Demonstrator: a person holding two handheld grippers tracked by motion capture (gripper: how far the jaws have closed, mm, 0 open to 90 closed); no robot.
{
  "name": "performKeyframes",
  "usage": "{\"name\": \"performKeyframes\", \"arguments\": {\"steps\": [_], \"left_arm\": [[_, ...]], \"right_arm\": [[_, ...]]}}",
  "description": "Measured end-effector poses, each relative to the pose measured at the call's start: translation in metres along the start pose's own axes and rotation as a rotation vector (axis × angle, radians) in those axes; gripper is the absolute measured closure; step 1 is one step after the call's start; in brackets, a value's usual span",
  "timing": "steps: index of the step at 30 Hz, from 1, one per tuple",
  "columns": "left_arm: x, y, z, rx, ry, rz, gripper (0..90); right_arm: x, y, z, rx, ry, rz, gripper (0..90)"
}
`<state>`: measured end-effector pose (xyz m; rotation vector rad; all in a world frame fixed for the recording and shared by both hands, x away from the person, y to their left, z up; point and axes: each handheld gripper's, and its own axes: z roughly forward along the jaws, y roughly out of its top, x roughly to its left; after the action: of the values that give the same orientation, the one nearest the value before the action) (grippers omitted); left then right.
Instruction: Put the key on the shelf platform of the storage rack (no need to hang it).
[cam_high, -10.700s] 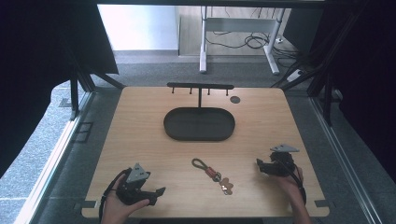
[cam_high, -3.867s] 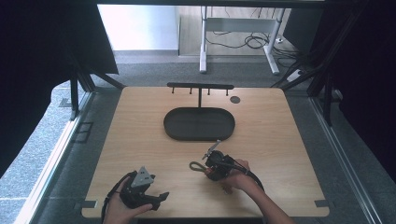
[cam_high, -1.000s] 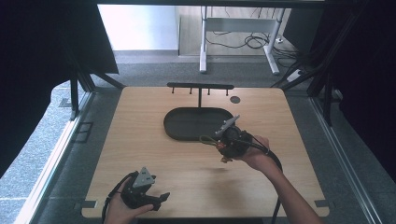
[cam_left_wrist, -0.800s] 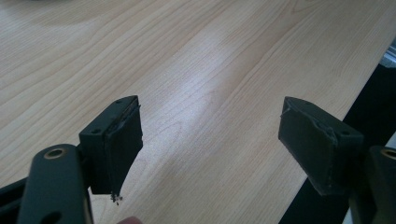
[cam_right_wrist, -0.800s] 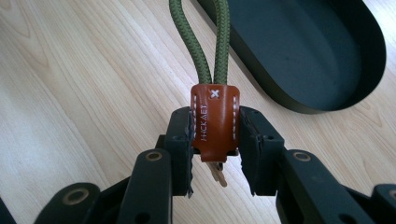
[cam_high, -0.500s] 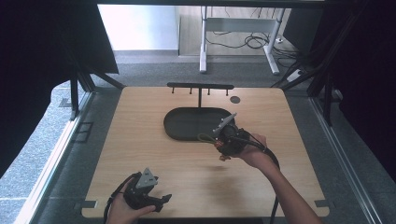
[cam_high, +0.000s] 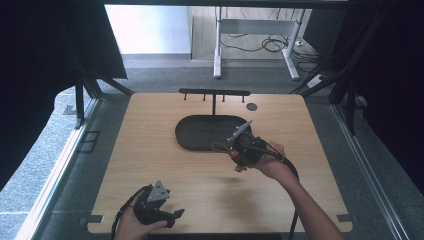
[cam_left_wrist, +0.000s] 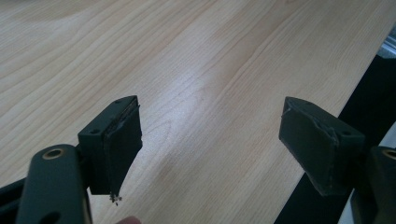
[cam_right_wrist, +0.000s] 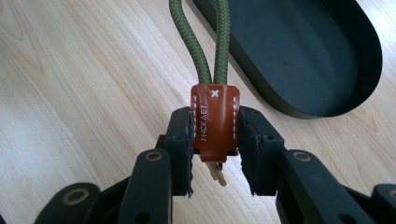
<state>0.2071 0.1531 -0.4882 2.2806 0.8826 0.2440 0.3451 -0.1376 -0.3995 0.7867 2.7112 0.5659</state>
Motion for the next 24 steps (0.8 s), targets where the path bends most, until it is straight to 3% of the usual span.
{"name": "performKeyframes", "arguments": {"steps": [10,24], "left_arm": [[-0.0038,0.0006,0.0069,0.042,-0.023,0.029,21.0],[-0.0073,0.0018,0.0101,0.050,-0.029,0.039,20.9]], "right_arm": [[-0.0001,0.0003,0.0002,0.004,-0.003,-0.006,67.0],[0.0018,-0.0007,0.0027,0.006,-0.004,-0.018,67.0]]}}
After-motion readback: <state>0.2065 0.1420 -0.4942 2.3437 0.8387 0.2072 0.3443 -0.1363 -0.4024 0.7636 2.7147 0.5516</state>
